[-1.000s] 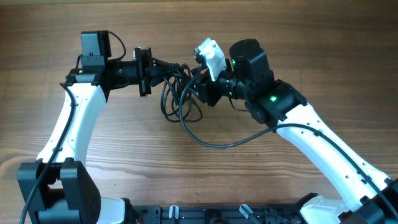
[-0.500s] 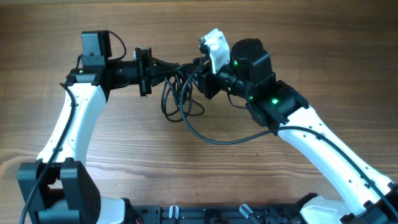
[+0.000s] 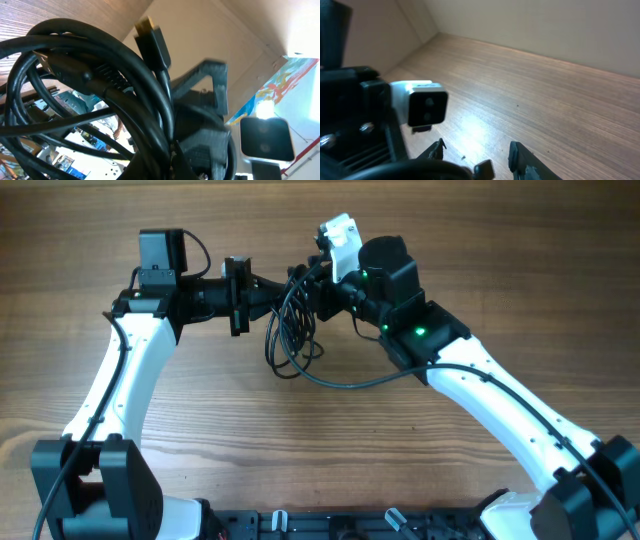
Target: Untangle cables
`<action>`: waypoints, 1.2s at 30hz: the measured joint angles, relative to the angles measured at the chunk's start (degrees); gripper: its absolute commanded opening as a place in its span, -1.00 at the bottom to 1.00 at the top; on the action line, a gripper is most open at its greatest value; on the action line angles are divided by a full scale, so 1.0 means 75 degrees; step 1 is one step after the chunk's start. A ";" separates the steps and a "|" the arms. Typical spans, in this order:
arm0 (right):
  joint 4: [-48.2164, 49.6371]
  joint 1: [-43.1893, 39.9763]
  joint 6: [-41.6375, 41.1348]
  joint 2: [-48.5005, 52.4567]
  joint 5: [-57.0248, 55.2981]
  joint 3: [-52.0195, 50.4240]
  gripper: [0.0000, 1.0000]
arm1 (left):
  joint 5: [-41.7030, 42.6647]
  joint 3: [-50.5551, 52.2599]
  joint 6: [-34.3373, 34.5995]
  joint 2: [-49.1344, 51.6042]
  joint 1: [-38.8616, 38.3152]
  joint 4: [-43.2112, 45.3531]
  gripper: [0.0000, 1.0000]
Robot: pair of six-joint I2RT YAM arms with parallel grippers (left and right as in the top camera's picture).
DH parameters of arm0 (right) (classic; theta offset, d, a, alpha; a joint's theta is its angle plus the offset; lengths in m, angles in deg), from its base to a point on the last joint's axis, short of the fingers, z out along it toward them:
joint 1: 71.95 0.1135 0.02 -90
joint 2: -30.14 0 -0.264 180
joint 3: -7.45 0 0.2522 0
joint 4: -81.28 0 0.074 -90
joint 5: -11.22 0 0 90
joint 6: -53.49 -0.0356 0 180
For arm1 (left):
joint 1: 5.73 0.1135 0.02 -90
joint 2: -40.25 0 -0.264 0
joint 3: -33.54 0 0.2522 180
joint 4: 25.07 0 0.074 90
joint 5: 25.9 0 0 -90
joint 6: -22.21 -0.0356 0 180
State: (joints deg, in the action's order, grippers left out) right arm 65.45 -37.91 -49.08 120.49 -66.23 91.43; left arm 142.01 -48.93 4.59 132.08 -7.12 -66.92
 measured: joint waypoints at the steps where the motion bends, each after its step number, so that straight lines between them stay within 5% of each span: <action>1: 0.0006 0.0000 -0.0131 0.0058 -0.0189 0.0000 -0.32 | -0.0015 0.0000 0.0000 0.0000 0.0000 0.0003 -0.92; 7: -0.0143 -0.0050 -0.0574 0.0085 -0.1154 0.0000 -0.70 | -0.0117 0.0000 0.0003 0.0000 -0.0017 0.0012 -0.92; 12: -0.1434 -0.0857 -0.0635 -0.1058 -0.1562 -0.0035 -0.75 | -0.0790 0.0000 -0.0006 0.0000 -0.0064 0.0032 -0.92; 20: -0.2699 -0.2381 -0.0697 -0.3235 -0.2460 -0.0035 -0.74 | -0.3789 -0.0006 -0.0493 0.0000 0.0166 -0.0519 -0.92; 26: -0.2943 -0.2780 -0.0629 -0.3558 -0.1970 -0.0035 -0.38 | -0.4208 -0.0006 -0.0784 0.0000 0.0166 -0.0845 -0.92; 32: -0.3075 -0.2780 -0.0026 -0.2646 0.0886 -0.0035 0.07 | -0.2661 -0.0006 -0.0271 0.0000 0.0166 -0.0175 -0.92; 36: -0.3072 -0.2780 0.0309 -0.1999 0.2407 -0.0035 0.13 | -0.1609 -0.0006 0.0551 0.0000 0.0163 0.0035 -0.92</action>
State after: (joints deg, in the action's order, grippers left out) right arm 42.42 -58.76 -46.77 105.49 -48.17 91.17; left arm 129.95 -48.97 8.72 132.08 -5.89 -66.66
